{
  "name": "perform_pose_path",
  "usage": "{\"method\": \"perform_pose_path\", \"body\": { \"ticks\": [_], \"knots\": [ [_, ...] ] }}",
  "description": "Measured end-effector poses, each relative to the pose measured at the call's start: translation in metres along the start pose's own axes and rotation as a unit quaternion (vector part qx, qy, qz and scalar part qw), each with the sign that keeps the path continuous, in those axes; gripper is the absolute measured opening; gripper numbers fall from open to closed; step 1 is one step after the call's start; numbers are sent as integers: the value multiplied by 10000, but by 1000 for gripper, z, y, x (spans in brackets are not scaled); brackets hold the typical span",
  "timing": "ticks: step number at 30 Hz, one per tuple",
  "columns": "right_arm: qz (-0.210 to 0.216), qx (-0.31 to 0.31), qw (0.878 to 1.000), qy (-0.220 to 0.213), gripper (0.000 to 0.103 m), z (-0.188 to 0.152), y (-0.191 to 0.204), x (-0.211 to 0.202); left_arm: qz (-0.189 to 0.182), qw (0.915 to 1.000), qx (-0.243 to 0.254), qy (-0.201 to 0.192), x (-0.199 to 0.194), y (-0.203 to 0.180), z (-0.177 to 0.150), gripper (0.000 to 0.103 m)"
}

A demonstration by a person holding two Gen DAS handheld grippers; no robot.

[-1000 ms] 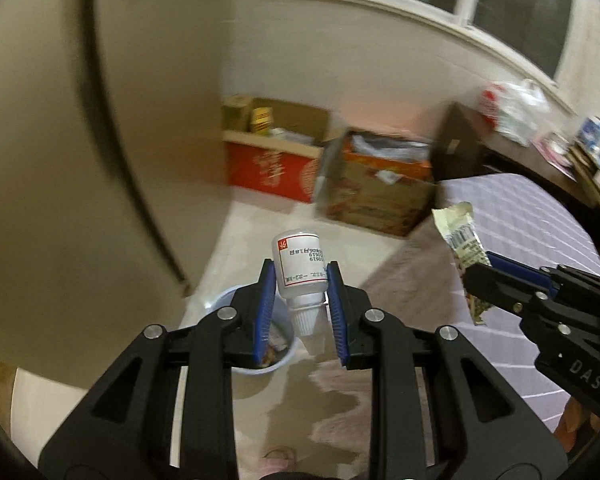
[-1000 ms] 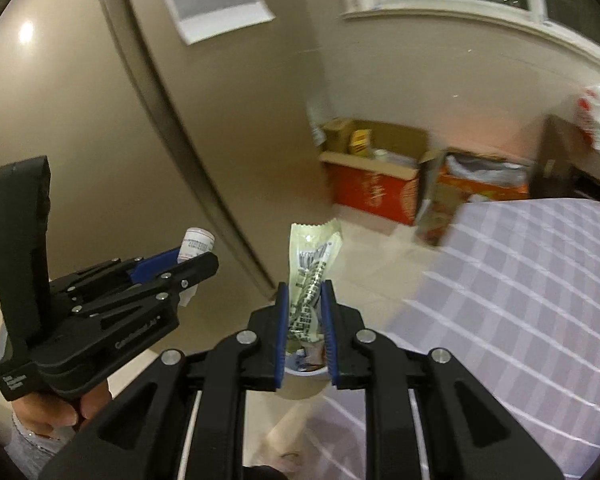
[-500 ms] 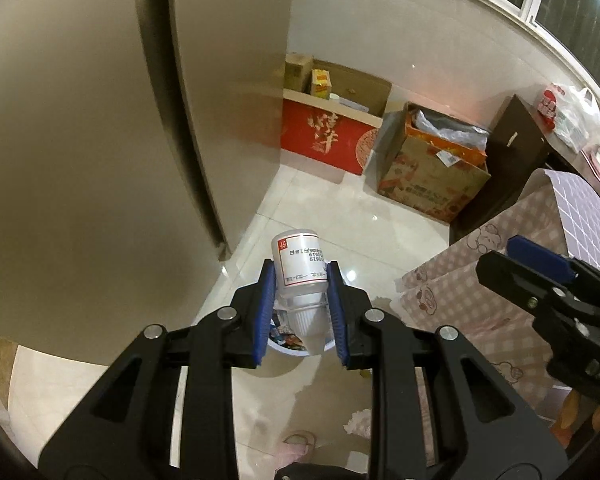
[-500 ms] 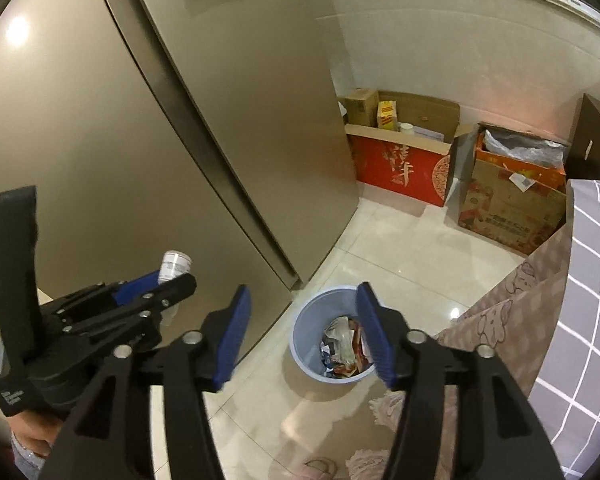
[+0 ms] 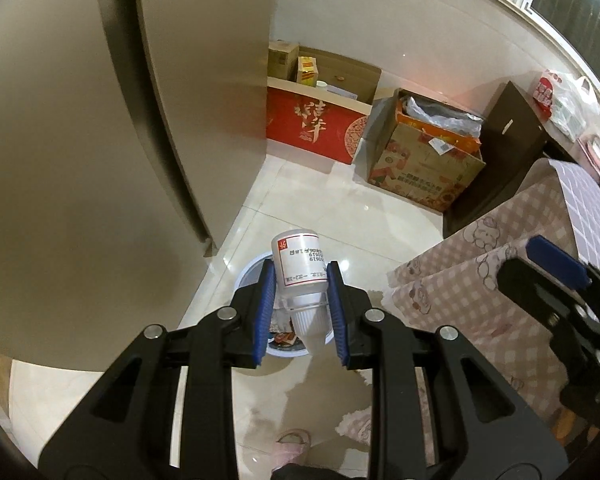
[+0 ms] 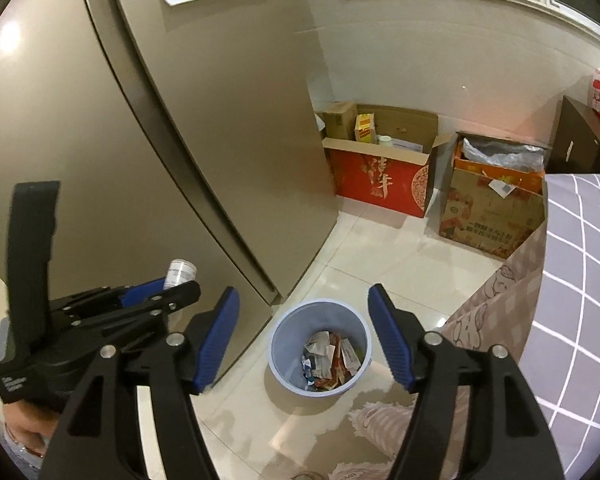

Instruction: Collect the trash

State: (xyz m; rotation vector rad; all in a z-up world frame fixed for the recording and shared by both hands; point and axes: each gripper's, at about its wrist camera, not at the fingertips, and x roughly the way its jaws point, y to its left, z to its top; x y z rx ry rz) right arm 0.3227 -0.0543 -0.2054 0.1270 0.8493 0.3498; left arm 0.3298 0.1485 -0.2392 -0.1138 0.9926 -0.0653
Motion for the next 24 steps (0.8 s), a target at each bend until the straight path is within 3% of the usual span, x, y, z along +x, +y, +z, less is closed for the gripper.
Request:
{"method": "perform_pose_path", "body": {
  "ticks": [1, 4, 10, 13, 19, 24],
  "knots": [
    [-19, 30, 10000, -57, 68, 0, 0, -2, -29, 10000, -41, 22, 3, 1, 2, 28],
    [-54, 89, 9998, -194, 70, 3, -4, -6, 77, 9992, -257, 295, 16, 6, 8, 66],
    [-31, 197, 9996, -187, 70, 7, -7, -11, 155, 9994, -276, 149, -2, 5, 3, 67],
    [-66, 132, 9997, -180, 70, 9, -1, -22, 268, 9993, -245, 6, -23, 6, -1, 73],
    [-141, -11, 9994, -324, 77, 6, 20, -68, 411, 9984, -86, -382, -83, -3, -11, 76],
    [-367, -357, 9973, -527, 83, -1, 39, -121, 574, 9927, 253, -1034, -156, -21, -24, 81]
  ]
}}
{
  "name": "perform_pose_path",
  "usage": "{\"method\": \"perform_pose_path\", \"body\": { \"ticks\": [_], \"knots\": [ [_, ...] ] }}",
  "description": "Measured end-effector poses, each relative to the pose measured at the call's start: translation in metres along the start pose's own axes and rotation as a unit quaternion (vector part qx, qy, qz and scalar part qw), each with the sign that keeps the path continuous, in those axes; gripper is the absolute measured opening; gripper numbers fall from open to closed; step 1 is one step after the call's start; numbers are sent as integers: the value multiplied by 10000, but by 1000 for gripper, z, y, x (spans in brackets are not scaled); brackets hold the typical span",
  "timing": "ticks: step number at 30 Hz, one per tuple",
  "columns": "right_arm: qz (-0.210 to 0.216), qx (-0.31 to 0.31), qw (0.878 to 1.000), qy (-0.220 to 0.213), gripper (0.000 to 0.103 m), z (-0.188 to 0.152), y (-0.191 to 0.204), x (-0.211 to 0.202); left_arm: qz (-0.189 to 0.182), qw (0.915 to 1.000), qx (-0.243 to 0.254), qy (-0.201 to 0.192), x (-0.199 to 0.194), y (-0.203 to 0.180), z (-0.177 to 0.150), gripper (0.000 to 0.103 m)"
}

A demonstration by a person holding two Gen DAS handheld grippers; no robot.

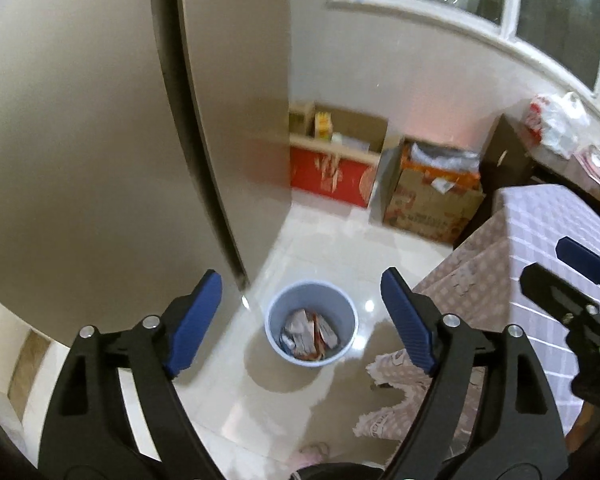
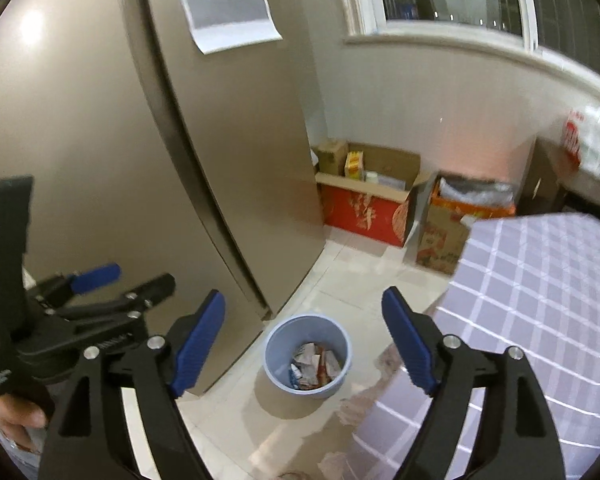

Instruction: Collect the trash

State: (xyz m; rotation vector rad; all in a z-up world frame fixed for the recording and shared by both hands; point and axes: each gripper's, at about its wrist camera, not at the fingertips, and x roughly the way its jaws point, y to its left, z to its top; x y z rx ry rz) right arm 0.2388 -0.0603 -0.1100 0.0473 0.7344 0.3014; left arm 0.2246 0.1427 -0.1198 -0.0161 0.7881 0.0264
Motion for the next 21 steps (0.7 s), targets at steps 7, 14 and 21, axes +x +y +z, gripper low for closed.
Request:
{"method": "perform_pose_path", "body": {
  "ticks": [7, 14, 21],
  "knots": [
    [-426, -247, 9970, -596, 85, -12, 8, -95, 51, 9943, 407, -980, -108, -17, -4, 87],
    [-772, -248, 9890, -1240, 92, -35, 8, -183, -238, 9866, 346, -1577, -188, -31, -23, 88],
    [-1044, -273, 9765, -1865, 94, -60, 13, -250, -445, 9769, 370, -2059, -244, -43, -44, 94]
  ]
}}
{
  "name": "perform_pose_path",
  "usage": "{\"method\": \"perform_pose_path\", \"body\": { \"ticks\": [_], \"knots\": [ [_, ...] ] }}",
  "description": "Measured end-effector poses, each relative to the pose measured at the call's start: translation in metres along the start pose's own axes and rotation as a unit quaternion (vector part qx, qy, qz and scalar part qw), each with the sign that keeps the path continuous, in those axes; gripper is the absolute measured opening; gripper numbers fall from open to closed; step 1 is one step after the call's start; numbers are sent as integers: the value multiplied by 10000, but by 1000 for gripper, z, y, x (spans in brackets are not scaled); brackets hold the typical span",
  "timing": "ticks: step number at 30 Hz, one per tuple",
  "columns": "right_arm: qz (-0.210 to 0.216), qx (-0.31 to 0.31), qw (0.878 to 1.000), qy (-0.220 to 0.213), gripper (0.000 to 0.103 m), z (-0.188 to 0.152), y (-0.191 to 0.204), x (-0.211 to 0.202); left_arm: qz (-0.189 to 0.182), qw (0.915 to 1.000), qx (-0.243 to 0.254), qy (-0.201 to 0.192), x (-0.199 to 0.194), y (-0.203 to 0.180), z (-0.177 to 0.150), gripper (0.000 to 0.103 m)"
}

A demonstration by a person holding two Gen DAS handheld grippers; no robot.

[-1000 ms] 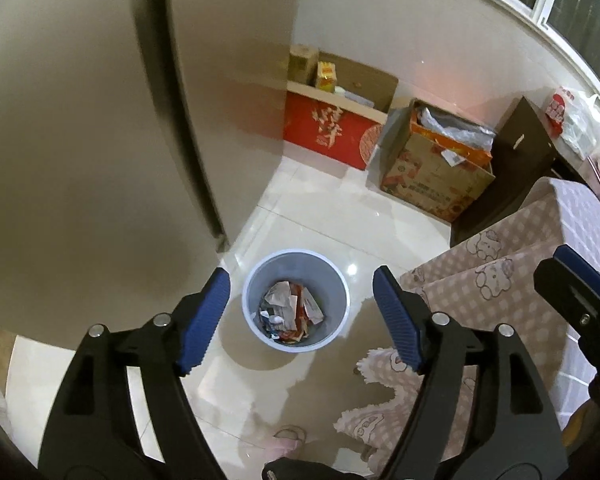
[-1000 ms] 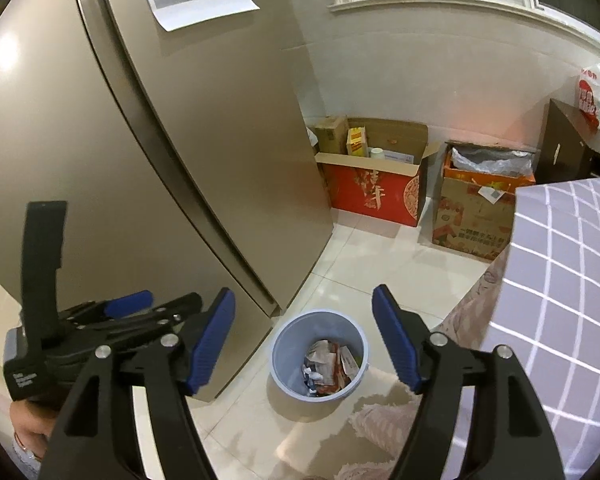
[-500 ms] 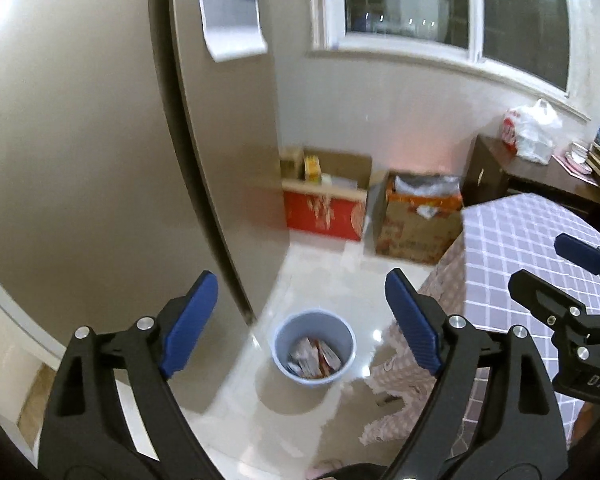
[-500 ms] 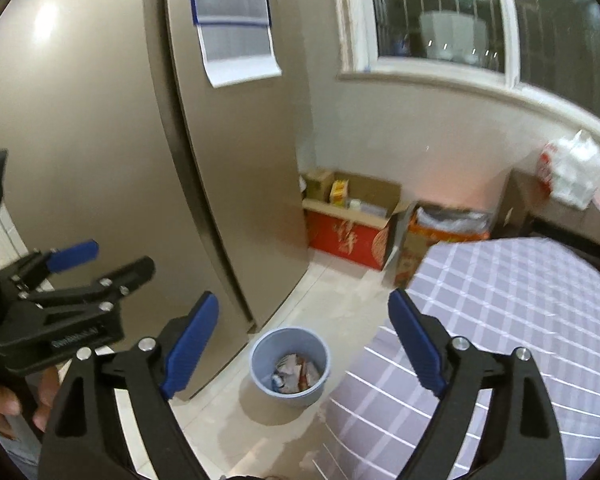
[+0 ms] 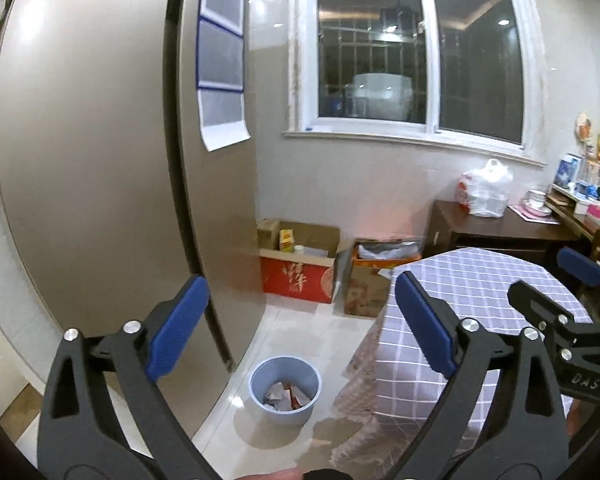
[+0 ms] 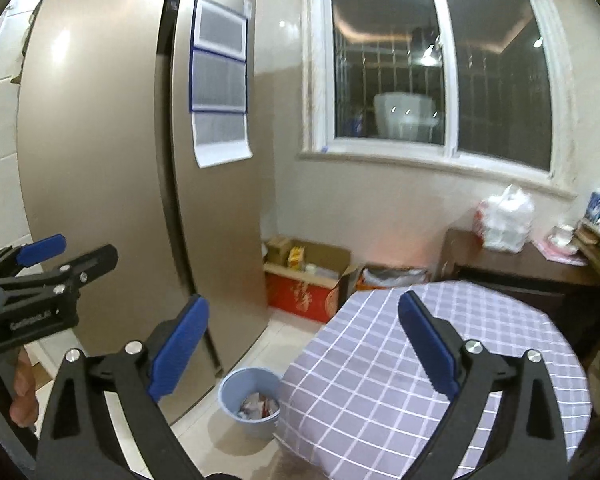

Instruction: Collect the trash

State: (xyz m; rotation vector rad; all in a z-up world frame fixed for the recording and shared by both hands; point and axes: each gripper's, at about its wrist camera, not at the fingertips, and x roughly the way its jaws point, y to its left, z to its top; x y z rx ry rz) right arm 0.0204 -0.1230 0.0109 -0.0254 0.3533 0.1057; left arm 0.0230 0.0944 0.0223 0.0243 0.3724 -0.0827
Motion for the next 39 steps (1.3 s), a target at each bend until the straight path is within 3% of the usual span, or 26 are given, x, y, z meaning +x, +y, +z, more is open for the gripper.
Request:
{"method": "perform_pose_path", "body": {
  "ticks": [12, 39],
  "knots": [
    [-136, -66, 9982, -577, 95, -3, 1, -59, 115, 9987, 145, -478, -44, -20, -10, 95],
    [-187, -76, 9976, -669, 96, -11, 8, -65, 2, 9979, 241, -601, -46, -26, -21, 95]
  ]
}}
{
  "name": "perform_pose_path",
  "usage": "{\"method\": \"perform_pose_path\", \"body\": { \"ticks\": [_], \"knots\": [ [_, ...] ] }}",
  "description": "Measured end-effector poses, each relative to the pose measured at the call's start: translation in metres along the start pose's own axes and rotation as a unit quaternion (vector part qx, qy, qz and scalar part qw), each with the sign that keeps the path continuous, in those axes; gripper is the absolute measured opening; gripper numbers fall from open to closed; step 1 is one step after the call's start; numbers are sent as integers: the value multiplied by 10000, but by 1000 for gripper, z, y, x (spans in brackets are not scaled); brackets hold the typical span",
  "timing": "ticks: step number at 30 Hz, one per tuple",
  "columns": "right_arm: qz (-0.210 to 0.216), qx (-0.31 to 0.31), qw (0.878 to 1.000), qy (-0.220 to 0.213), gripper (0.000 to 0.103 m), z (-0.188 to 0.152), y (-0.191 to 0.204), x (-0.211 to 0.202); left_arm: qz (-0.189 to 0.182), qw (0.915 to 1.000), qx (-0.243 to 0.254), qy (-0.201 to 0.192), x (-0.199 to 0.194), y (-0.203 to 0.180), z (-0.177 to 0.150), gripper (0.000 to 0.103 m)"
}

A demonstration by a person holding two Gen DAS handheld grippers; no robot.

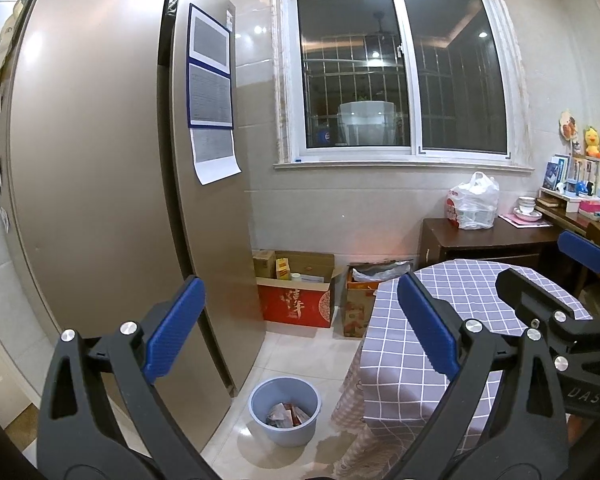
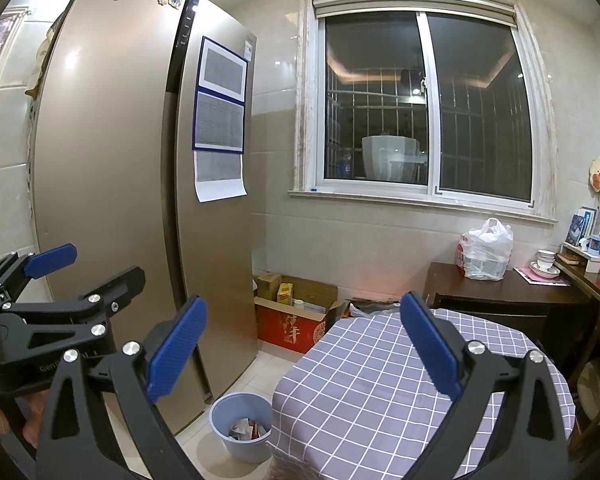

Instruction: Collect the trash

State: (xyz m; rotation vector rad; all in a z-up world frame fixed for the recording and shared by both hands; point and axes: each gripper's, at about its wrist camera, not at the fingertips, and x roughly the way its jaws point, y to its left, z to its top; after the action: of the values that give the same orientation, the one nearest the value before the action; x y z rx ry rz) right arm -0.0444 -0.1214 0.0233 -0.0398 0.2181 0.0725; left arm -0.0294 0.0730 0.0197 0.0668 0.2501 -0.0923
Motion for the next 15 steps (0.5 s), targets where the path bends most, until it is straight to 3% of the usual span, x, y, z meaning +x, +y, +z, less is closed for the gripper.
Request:
{"method": "perform_pose_path", "body": {
  "ticks": [15],
  "knots": [
    [59, 57, 10000, 40, 96, 0, 0, 3, 91, 9999, 67, -31, 2, 1, -3, 95]
  ]
}}
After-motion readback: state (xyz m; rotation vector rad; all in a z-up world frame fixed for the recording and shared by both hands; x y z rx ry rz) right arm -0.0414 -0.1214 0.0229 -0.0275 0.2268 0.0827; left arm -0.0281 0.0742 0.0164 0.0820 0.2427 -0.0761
